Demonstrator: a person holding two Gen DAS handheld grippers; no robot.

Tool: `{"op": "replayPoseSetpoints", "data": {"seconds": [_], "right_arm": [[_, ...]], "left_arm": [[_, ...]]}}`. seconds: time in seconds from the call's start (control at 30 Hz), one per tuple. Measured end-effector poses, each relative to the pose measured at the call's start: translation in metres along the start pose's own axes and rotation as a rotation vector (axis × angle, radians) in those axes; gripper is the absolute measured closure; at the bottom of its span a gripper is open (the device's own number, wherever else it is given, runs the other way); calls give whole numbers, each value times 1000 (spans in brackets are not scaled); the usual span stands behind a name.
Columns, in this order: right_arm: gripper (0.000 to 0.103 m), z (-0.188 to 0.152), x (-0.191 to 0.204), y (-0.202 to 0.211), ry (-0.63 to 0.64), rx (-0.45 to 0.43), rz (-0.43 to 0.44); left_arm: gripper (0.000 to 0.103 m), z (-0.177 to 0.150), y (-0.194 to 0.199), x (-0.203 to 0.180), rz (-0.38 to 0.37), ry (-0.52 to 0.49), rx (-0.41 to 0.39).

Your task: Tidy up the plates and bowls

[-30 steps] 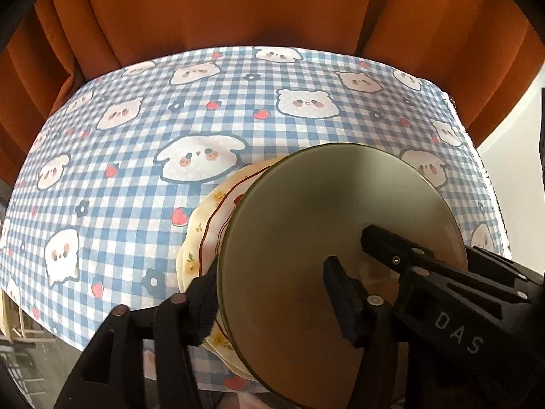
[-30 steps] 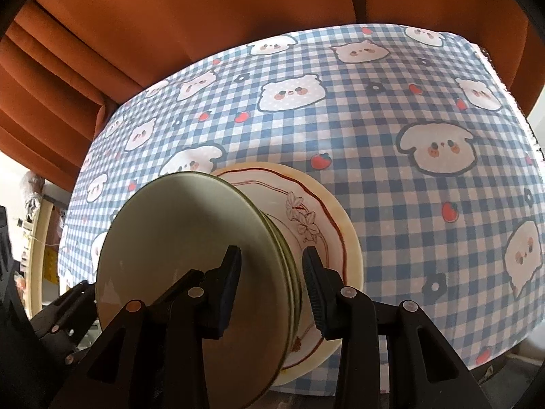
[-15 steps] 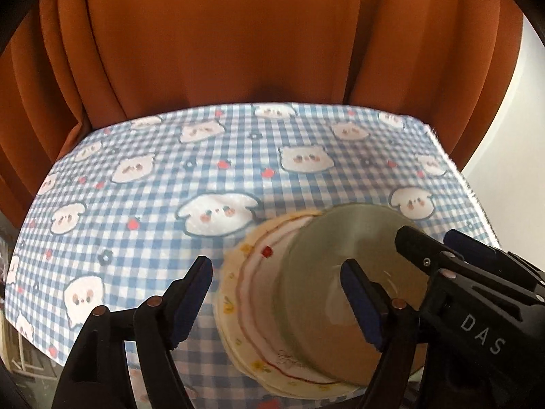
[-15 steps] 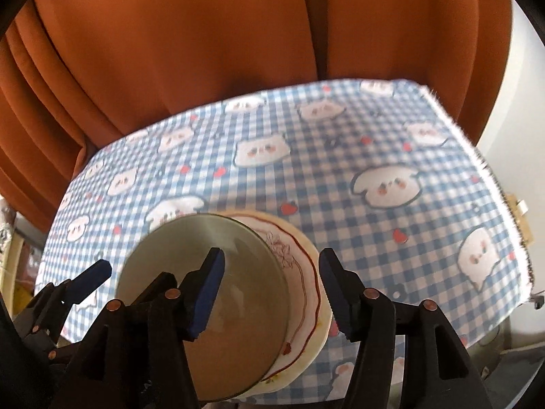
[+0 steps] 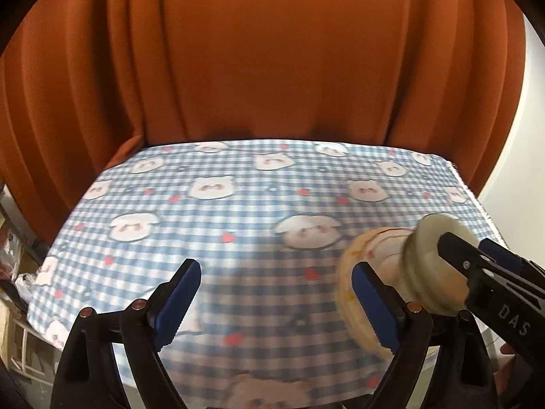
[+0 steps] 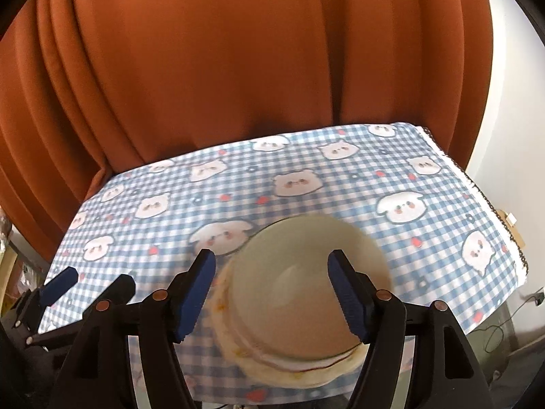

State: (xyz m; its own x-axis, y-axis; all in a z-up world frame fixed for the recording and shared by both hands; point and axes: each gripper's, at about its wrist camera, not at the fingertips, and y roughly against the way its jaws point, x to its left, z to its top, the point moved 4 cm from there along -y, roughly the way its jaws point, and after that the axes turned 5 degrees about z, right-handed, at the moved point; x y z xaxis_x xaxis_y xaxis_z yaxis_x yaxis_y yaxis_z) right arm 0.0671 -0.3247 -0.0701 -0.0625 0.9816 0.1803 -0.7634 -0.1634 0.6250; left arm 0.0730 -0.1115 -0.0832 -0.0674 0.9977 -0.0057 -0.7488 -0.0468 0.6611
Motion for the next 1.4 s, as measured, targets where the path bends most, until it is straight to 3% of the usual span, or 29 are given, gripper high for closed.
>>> {"op": "replayPoseSetpoints", "data": {"seconds": [0.33, 0.6, 0.83, 1.4], "right_arm": [[27, -49, 69, 5, 75, -62, -3], [23, -74, 96, 6, 88, -72, 7], [22, -85, 111, 6, 128, -99, -9], [21, -89, 101, 12, 85, -89, -31]], "left_arm": [[10, -33, 15, 73, 52, -14, -67], [9, -54, 16, 98, 44, 2, -75], [9, -62, 18, 99, 42, 0, -90], [8, -64, 24, 91, 22, -26, -90]]}}
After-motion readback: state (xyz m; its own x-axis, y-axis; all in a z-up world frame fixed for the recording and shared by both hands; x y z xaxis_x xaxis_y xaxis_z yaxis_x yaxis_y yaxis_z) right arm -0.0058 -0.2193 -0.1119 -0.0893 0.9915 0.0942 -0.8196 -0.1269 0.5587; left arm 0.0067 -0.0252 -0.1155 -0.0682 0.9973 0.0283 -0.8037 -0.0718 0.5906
